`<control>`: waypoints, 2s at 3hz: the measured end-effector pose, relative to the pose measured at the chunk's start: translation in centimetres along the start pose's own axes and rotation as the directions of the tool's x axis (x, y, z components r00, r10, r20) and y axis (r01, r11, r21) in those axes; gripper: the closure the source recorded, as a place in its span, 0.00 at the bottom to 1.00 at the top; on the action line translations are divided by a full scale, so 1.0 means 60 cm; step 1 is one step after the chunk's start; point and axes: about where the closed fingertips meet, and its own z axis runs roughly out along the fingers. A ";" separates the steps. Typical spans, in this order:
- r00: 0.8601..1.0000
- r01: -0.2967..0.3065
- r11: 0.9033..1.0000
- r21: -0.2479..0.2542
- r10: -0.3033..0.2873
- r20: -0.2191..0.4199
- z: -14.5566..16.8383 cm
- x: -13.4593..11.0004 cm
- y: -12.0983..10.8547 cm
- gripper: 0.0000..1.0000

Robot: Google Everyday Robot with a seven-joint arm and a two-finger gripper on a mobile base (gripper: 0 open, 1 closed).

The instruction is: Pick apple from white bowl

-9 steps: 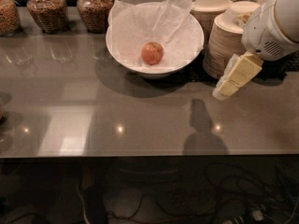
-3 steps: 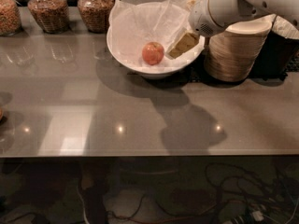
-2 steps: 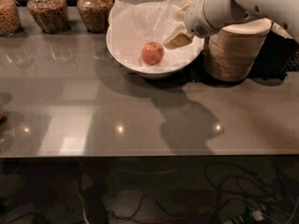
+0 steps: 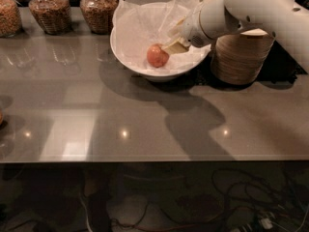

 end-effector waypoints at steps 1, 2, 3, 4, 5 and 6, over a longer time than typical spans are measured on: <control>1.000 -0.012 0.999 -0.035 0.012 0.008 0.032 0.005 0.007 0.45; 1.000 -0.018 0.998 -0.064 0.019 0.015 0.060 0.008 0.010 0.35; 1.000 -0.024 0.997 -0.079 0.026 0.018 0.082 0.012 0.008 0.35; 0.999 -0.032 0.996 -0.089 0.033 0.013 0.105 0.020 0.004 0.36; 0.999 -0.045 0.994 -0.100 0.045 -0.001 0.124 0.033 0.003 0.36; 0.998 -0.057 0.992 -0.110 0.056 -0.013 0.138 0.044 0.005 0.38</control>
Offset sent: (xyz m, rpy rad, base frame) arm 0.0251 0.0242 -0.0385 0.0291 0.0776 0.0522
